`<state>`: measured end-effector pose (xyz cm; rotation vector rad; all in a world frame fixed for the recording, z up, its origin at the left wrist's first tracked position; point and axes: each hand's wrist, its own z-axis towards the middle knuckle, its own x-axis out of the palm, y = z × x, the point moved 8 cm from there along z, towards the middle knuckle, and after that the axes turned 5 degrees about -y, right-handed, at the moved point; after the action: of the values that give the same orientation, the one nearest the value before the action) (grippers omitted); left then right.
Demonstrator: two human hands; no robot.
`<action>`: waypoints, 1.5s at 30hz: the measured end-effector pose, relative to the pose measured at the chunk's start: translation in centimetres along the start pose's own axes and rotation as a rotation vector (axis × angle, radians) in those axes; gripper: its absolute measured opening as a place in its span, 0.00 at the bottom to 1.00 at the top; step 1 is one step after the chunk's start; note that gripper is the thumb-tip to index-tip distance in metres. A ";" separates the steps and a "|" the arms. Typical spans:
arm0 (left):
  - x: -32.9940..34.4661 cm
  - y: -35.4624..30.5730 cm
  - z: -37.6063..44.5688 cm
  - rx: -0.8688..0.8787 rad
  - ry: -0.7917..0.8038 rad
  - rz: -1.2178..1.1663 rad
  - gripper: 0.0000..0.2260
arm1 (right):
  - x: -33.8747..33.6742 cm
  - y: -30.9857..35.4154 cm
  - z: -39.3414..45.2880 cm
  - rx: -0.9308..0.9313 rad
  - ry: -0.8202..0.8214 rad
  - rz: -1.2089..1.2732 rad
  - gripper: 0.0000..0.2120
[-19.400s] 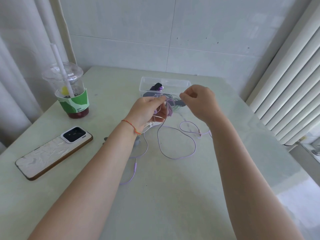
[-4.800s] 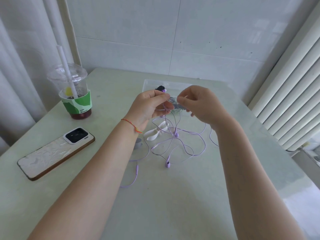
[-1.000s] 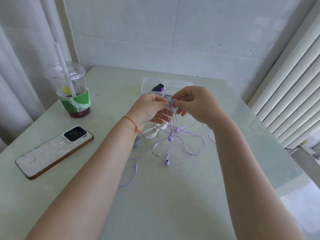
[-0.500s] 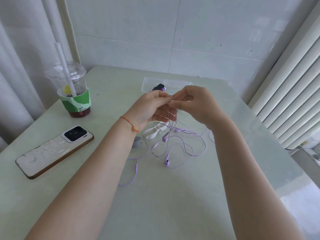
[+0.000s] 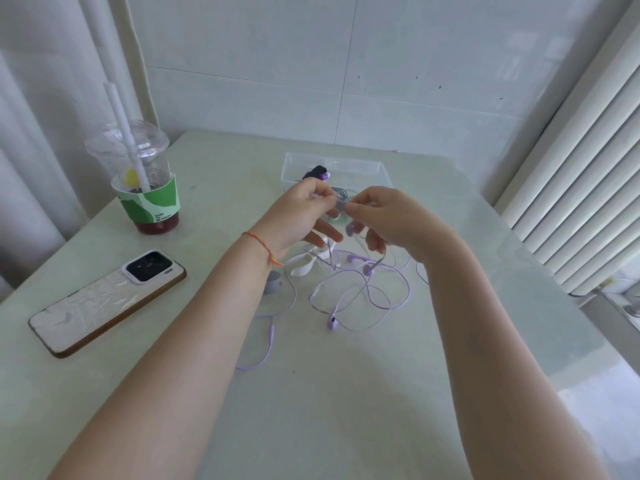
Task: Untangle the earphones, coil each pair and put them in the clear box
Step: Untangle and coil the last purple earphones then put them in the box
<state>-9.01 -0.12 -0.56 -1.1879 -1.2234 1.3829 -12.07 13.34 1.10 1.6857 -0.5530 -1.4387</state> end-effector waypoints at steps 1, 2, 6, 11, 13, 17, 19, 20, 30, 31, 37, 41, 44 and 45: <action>-0.4 0.3 0.2 -0.022 -0.049 -0.015 0.04 | 0.0 -0.2 0.1 0.014 0.002 0.018 0.10; -0.9 0.5 0.4 -0.041 -0.103 -0.038 0.04 | -0.1 -0.3 0.2 0.024 0.004 0.027 0.09; -3.3 1.4 1.1 -0.067 -0.332 -0.121 0.05 | -0.4 -0.4 -0.1 0.006 0.031 -0.081 0.06; -4.4 1.8 1.2 -0.090 -0.433 -0.033 0.05 | -1.9 0.3 -0.1 -0.052 -0.165 -0.095 0.05; -4.0 1.9 1.0 -0.121 -0.391 0.040 0.04 | -2.7 0.7 0.0 -0.066 -0.281 -0.010 0.05; -2.1 1.4 0.5 -0.141 -0.196 0.044 0.02 | -2.2 1.1 0.0 -0.048 -0.237 0.145 0.07; -1.1 0.8 0.2 -0.124 -0.087 -0.027 0.02 | -2.1 1.1 0.0 -0.043 -0.237 0.117 0.08; -0.7 0.6 0.0 -0.115 -0.035 -0.037 0.03 | -2.1 1.0 0.1 -0.045 -0.247 0.102 0.08; -0.5 1.5 0.3 -0.100 0.033 0.107 0.04 | -3.5 1.1 0.0 -0.114 -0.413 0.055 0.02; -0.8 1.5 0.4 -0.098 -0.006 0.090 0.04 | -3.6 1.1 -0.1 -0.117 -0.428 -0.009 0.05; -1.3 0.8 0.6 -0.067 -0.089 -0.102 0.08 | -0.6 1.2 -0.1 -0.090 -0.112 -0.073 0.15; -1.4 0.3 0.4 -0.050 -0.115 -0.235 0.06 | 1.3 1.3 -0.5 -0.117 0.024 -0.103 0.13; -1.8 0.1 0.2 -0.032 -0.165 -0.282 0.06 | 1.0 1.4 -0.6 -0.117 0.007 -0.070 0.10; -1.9 0.1 0.3 -0.028 -0.182 -0.304 0.06 | 0.9 1.5 -0.6 -0.120 -0.004 -0.062 0.08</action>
<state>-9.05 -2.05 -0.47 -0.8650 -1.4868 1.2673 -11.03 12.01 1.78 1.6177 -0.4121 -1.4897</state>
